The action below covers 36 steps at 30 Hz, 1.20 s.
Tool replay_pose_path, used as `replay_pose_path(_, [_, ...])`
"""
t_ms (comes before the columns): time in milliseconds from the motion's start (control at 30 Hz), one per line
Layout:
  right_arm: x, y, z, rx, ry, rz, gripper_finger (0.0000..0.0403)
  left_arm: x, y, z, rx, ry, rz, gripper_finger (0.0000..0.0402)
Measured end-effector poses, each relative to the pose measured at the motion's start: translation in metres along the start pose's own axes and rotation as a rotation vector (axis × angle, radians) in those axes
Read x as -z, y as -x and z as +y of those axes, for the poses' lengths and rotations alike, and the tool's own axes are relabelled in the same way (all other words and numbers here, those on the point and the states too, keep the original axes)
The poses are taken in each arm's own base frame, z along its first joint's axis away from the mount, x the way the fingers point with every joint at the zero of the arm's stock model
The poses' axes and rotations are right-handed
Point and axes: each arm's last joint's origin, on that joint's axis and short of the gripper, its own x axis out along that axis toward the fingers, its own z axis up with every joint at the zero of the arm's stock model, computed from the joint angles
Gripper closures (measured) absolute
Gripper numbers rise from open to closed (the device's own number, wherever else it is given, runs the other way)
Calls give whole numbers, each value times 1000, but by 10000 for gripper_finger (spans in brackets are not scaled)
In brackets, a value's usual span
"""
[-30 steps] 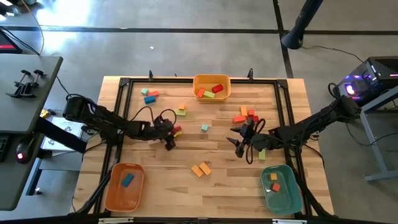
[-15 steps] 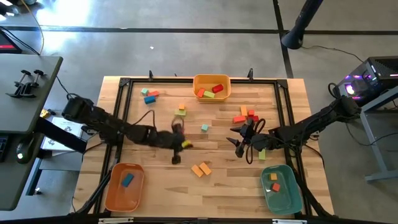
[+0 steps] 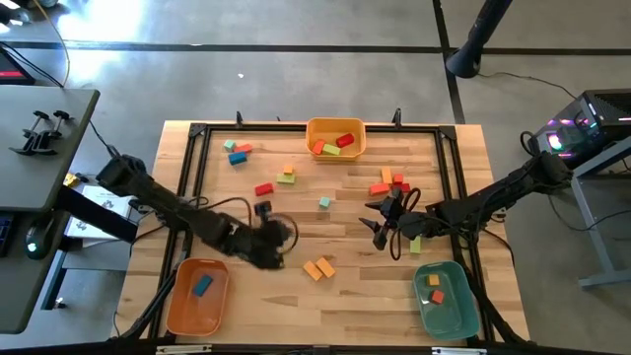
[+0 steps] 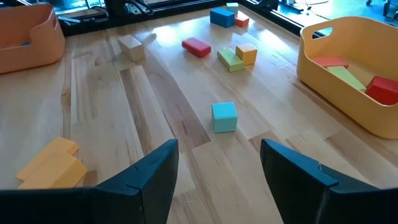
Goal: Sort blocks by size
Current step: Put the left red narrow rectangular block into the orange bin
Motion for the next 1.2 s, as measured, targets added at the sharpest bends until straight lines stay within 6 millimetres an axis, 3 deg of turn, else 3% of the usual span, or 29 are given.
replay_pose_path(133, [0,0,0,0,0,0,178,17,-27,30,-99,130,143,356])
replay_pose_path(333, [0,0,0,0,-1,-1,178,36,-69,91,-173,354,313,271])
replay_pose_path(567, [0,0,0,0,-1,-1,178,63,-92,143,-219,409,447,194])
replay_pose_path(700, [0,0,0,0,-1,-1,178,84,-96,152,-200,416,510,173])
replay_pose_path(967, [0,0,0,0,-4,-1,178,117,-105,145,-164,459,443,170])
replay_pose_path(1067, [0,0,0,0,-11,-1,178,123,-106,143,-135,470,406,181])
replay_pose_path(1200, [0,0,0,0,-19,-1,178,131,-105,139,-111,478,396,225])
